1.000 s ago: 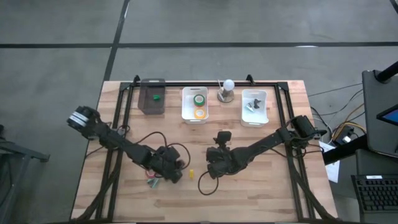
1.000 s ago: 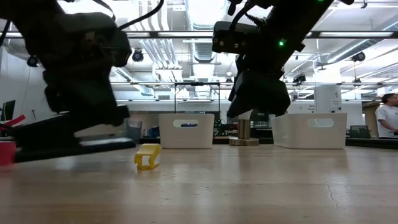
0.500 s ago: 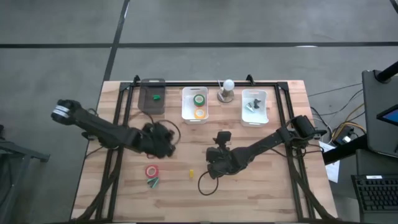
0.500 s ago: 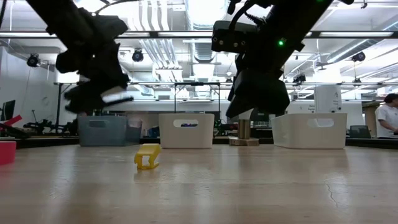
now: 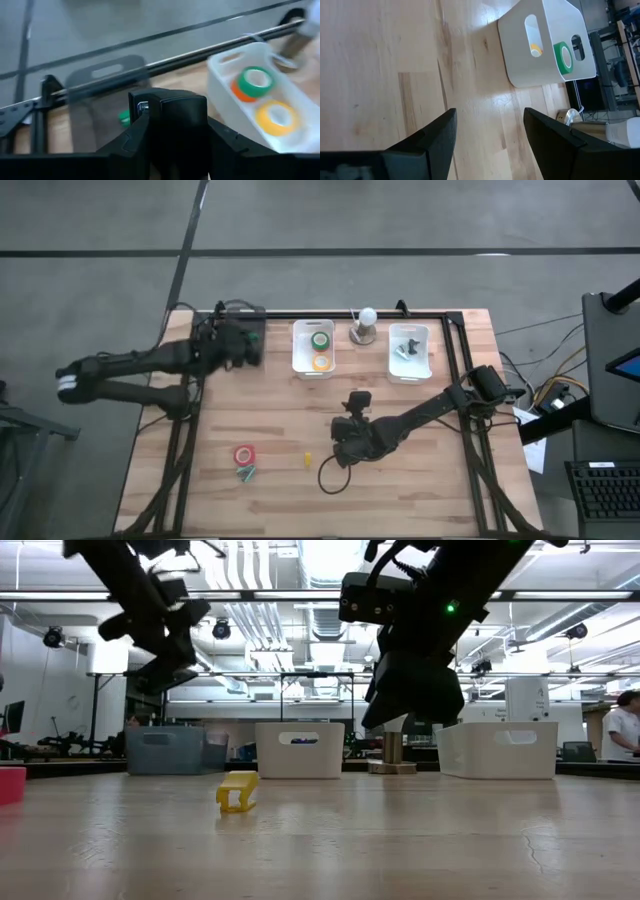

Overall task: Pick and place Stapler, Stapler remover, tape
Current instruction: Put the black stapler into the black bin, then put the yellow stapler into the black bin

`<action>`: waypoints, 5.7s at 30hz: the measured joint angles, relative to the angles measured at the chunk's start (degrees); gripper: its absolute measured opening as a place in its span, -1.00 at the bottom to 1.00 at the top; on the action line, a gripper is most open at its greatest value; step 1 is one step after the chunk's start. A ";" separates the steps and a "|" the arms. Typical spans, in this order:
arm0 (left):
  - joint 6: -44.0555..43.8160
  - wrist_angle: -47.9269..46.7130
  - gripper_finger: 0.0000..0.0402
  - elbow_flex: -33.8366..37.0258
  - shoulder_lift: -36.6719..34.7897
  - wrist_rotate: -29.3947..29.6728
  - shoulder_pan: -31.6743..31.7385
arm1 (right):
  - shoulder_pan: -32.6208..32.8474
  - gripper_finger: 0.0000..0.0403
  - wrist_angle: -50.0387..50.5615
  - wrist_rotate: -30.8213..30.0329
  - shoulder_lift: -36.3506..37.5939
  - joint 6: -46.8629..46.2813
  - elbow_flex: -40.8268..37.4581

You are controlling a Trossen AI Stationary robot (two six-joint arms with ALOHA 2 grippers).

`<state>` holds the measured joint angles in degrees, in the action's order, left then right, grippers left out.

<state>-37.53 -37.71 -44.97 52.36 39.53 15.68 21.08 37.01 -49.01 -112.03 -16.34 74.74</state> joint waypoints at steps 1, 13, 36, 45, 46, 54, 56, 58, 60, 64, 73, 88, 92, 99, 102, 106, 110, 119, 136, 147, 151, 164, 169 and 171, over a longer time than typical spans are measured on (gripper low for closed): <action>1.81 0.77 -0.31 0.00 0.05 -1.84 2.73 | 0.00 0.12 -0.08 0.00 0.00 0.00 0.00; 12.20 12.60 -0.29 0.31 7.59 -22.22 29.16 | 0.00 0.12 -0.36 0.00 0.00 0.02 0.00; 13.57 13.81 -0.23 0.66 29.08 -16.85 30.86 | 0.00 0.12 -0.39 0.02 0.00 0.02 0.00; 15.01 13.26 -0.20 0.77 29.90 -15.30 30.97 | 0.00 0.12 -0.39 0.00 0.00 0.02 0.00; 15.03 13.24 -0.19 0.75 29.90 -15.28 30.97 | 0.00 0.12 -0.39 0.01 0.00 0.02 0.00; 19.45 13.22 -0.15 0.35 24.68 -17.59 30.05 | 0.00 0.12 -0.41 0.02 0.00 0.02 0.00; 20.20 13.22 -0.15 0.35 22.10 -18.96 28.87 | 0.00 0.12 -0.41 0.02 0.00 0.02 0.00; 20.38 13.25 -0.14 0.33 19.27 -19.49 27.10 | 0.00 0.12 -0.43 0.02 0.00 0.02 0.00; 20.39 13.25 -0.14 0.33 16.17 -19.59 24.75 | 0.00 0.12 -0.43 0.02 0.00 0.02 -0.02; 19.46 13.24 -0.14 0.33 10.13 -20.08 19.25 | 0.00 0.12 -0.43 0.02 0.00 0.02 -0.02; 29.20 14.16 -0.14 0.47 4.70 -25.58 -1.14 | 0.02 0.12 3.09 0.04 -0.01 0.22 -0.07; 37.06 19.97 -0.14 0.77 16.09 -24.46 -27.18 | -1.00 0.12 19.63 0.07 0.41 -10.55 -0.09; 37.08 20.26 -0.14 -1.58 22.82 -25.60 -29.40 | -1.06 0.12 19.56 2.13 1.65 -12.40 -0.19; 41.84 18.49 -0.14 -9.78 33.22 -27.15 -32.45 | -1.01 0.12 15.19 4.33 4.73 -12.10 -2.12; 42.16 15.44 -0.14 -13.20 36.60 -28.09 -33.31 | -0.98 0.12 9.08 7.14 7.01 -9.16 -5.11; 44.91 12.35 -0.14 -17.02 39.79 -28.17 -34.67 | -0.94 0.12 0.39 9.22 11.16 -5.81 -10.77; 49.22 10.68 -0.14 -19.18 42.61 -28.19 -36.18 | -1.03 0.12 -5.13 12.00 16.79 -4.31 -16.95; 61.65 11.22 -0.14 -21.28 48.33 -27.70 -39.26 | -0.98 0.12 -22.19 16.66 32.24 -2.11 -31.07; 71.89 13.77 -0.24 -22.09 52.91 -27.04 -41.02 | -0.96 0.12 -31.94 18.05 40.65 0.07 -38.47; 70.70 14.92 -0.43 -21.80 53.22 -27.25 -40.98 | -0.96 0.12 -31.99 19.10 39.76 0.20 -38.45; 69.08 16.89 -0.47 -21.64 54.02 -28.45 -40.94 | -0.97 0.12 -31.97 19.15 39.69 0.28 -38.45; 63.38 17.11 -0.51 -21.46 55.40 -28.94 -40.92 | -0.96 0.12 -32.54 19.15 39.69 0.52 -38.45; 57.53 17.57 -0.48 -21.41 55.49 -27.82 -40.86 | -0.96 0.12 -32.66 19.15 39.69 0.52 -38.45; 54.14 17.59 -0.46 -21.39 55.56 -27.10 -40.57 | -0.96 0.12 -32.69 19.15 39.69 0.52 -38.45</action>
<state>16.60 -20.12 -66.37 107.92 12.43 -24.89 20.12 4.32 -29.87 -72.34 -15.81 36.29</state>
